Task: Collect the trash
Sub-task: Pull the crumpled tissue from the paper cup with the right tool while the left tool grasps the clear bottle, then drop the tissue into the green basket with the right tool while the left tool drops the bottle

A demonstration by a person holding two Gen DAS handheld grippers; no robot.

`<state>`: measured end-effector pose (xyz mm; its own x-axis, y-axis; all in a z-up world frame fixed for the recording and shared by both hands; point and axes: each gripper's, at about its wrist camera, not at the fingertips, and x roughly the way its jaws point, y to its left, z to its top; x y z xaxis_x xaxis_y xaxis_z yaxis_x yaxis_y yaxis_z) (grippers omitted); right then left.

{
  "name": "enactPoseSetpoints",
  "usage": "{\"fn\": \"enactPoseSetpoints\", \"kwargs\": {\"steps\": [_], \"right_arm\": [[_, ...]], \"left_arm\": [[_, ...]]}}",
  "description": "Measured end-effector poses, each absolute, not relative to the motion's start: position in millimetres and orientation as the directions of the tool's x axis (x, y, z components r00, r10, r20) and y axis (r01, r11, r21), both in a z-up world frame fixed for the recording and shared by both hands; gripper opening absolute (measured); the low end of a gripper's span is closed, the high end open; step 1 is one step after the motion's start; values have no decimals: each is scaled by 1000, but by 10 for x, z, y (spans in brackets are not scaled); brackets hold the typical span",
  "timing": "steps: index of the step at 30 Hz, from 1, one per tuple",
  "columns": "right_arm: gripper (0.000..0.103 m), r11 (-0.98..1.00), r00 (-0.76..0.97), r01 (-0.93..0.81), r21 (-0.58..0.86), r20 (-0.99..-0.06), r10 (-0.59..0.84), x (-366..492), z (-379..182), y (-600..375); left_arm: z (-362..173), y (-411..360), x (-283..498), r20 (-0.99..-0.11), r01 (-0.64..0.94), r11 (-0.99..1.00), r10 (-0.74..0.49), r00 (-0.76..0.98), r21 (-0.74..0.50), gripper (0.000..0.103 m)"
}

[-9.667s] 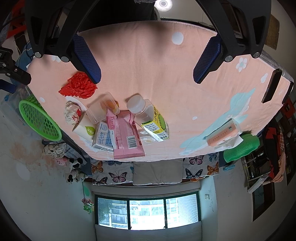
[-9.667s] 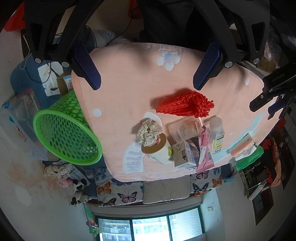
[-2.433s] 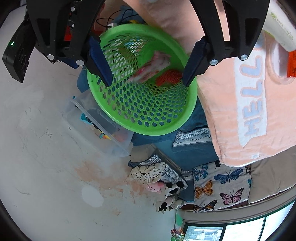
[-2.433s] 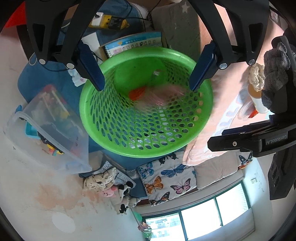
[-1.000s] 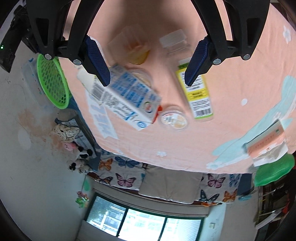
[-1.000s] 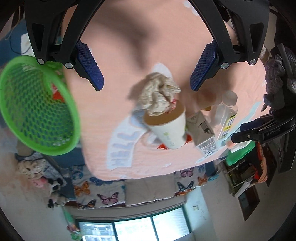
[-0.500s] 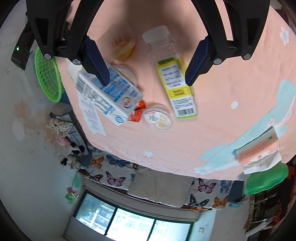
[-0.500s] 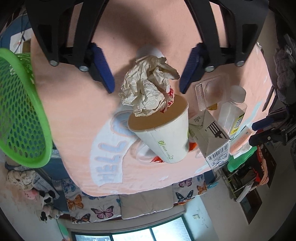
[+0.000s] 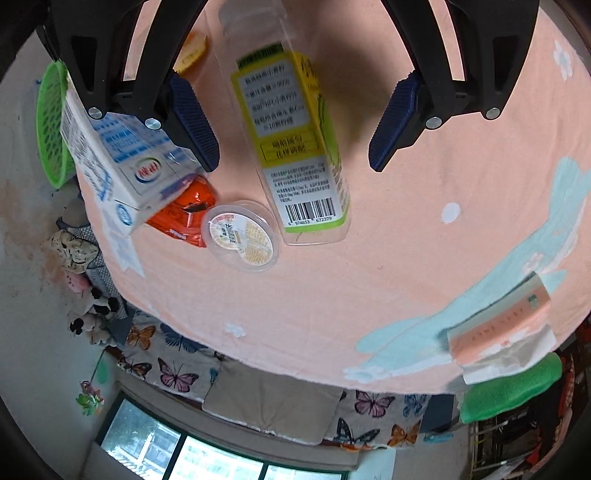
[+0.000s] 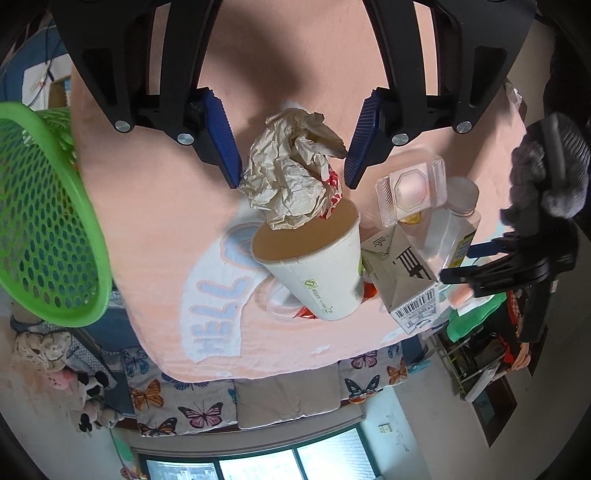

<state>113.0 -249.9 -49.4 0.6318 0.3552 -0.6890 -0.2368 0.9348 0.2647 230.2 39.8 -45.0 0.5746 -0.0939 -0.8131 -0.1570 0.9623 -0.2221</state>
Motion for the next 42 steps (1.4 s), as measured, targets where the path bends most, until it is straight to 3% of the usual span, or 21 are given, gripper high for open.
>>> {"fn": "enactPoseSetpoints", "kwargs": {"steps": [11,23,42], "right_arm": [[58,941,673,-229,250,-658,339,868,-263,-2672],[58,954,715,-173,243,-636,292,778,-113,-2887],[58,971,738,94,220,-670,81,820,-223,-3909]], "left_arm": [[-694,443,2623,-860,-173,958,-116,497,-229,64],[-470,491,2349,-818,-110,952,-183,545,-286,48],[501,204,1546,-688,156,946,-315,653,-286,43]]}}
